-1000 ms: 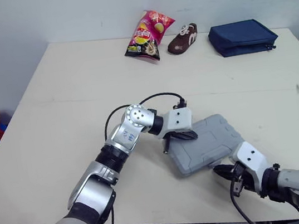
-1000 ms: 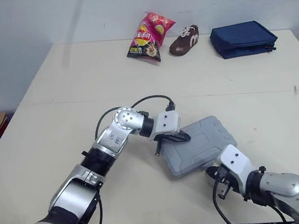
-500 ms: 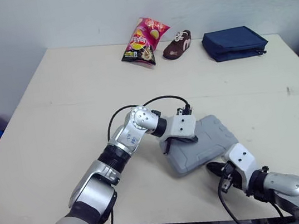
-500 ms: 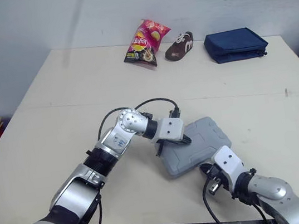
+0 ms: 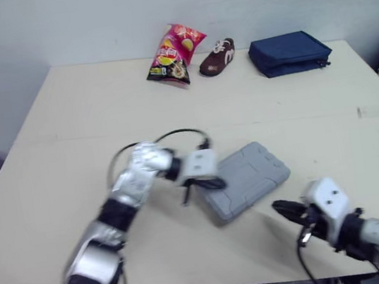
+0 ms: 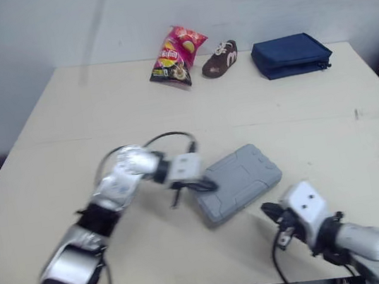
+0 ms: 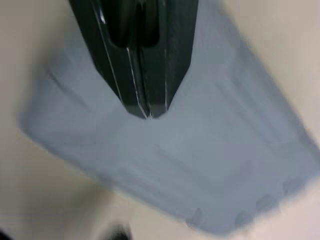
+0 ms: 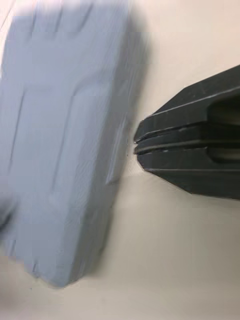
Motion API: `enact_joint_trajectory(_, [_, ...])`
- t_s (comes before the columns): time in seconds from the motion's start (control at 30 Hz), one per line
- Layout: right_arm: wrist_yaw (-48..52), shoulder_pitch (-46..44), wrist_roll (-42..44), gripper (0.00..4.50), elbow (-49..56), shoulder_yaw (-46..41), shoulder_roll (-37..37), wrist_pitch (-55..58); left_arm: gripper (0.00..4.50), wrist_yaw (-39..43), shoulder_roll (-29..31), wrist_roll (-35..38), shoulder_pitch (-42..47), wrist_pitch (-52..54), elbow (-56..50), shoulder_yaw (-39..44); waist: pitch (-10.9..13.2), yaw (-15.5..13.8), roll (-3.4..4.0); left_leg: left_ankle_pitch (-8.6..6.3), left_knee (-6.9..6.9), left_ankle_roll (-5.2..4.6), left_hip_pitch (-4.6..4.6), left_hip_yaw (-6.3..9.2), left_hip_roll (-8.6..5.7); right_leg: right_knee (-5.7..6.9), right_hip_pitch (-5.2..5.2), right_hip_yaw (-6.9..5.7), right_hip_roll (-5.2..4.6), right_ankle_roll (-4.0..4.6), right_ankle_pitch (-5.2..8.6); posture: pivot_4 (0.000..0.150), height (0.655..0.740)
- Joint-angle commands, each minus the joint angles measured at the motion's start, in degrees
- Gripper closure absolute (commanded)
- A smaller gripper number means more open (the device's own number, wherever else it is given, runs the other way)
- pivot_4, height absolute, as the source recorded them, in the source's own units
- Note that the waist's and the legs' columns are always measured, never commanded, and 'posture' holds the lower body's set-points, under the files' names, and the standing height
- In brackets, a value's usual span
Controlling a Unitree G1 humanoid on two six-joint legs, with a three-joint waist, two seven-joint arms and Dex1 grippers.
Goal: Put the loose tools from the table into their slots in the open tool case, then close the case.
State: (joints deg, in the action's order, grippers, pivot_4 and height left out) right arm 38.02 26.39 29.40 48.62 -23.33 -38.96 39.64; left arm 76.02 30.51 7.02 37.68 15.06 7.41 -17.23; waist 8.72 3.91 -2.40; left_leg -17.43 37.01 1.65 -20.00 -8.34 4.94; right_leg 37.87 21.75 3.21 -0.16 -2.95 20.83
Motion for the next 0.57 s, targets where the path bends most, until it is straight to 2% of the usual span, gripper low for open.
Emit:
enact_joint_trajectory(0.03, [8.5, 4.5, 8.2, 3.54, 2.5, -13.4, -3.1, 0.3, 3.74, 2.5, 7.4, 9.5, -6.2, 12.2, -11.0, 7.9, 0.3, -0.3, 0.36, 0.00, 0.00, 0.00, 0.00, 0.01, -0.01, 0.00, 0.03, 0.00, -0.01, 0.00, 0.00, 0.150, 0.7400])
enact_joint_trajectory(0.1, [12.1, 6.9, 10.5, 2.53, 0.8, -19.2, -5.1, 0.7, 2.76, 3.5, 12.4, 14.9, -10.3, 17.4, -16.4, 13.1, 0.6, -0.6, 0.34, -0.02, 0.00, -0.05, -0.06, 0.06, -0.03, 0.00, 0.11, 0.00, -0.01, -0.03, 0.02, 0.150, 0.7400])
enact_joint_trajectory(0.23, [17.8, 8.1, 15.7, 0.39, -3.7, -29.7, -9.0, 2.4, 0.82, 0.2, 19.5, 22.0, -16.5, 26.1, -21.6, 24.6, 0.9, -0.9, 0.23, -0.20, 0.05, -0.43, -0.22, 0.10, -0.19, -0.13, 0.17, -0.03, -0.24, -0.19, -0.07, 0.150, 0.7400])
enact_joint_trajectory(0.27, [19.8, 8.6, 17.2, 0.00, -4.9, -32.1, -9.8, 2.8, 0.34, -0.1, 21.3, 23.2, -18.1, 27.5, -22.5, 27.4, 0.9, -0.9, 0.24, -0.26, 0.04, -0.62, -0.23, 0.08, -0.28, -0.21, 0.15, -0.03, -0.34, -0.25, -0.10, 0.150, 0.7400])
enact_joint_trajectory(0.3, [21.9, 9.1, 17.8, 0.00, -5.9, -34.1, -10.7, 2.8, 0.06, -0.1, 23.2, 24.4, -19.9, 28.7, -23.5, 30.2, 1.0, -0.9, 0.21, -0.30, 0.05, -0.68, -0.22, 0.07, -0.29, -0.31, 0.10, -0.03, -0.37, -0.27, -0.12, 0.150, 0.7400])
enact_joint_trajectory(0.43, [28.6, 9.0, 15.8, 0.00, -9.9, -37.4, -14.9, 0.1, 0.06, -1.5, 27.3, 28.0, -24.6, 31.7, -26.1, 38.1, 1.2, -0.8, 0.09, -0.44, -0.01, -0.77, -0.20, 0.05, -0.29, -0.56, -0.01, -0.06, -0.41, -0.29, -0.13, 0.150, 0.7400])
enact_joint_trajectory(0.57, [31.2, 3.5, 16.4, 0.00, -14.8, -36.1, -20.2, -0.4, 0.06, -5.5, 28.0, 26.9, -24.8, 30.3, -26.4, 38.6, 1.3, -0.8, 0.16, -0.52, -0.06, -0.81, -0.22, 0.04, -0.28, -0.86, -0.11, -0.10, -0.43, -0.35, -0.18, 0.150, 0.7400])
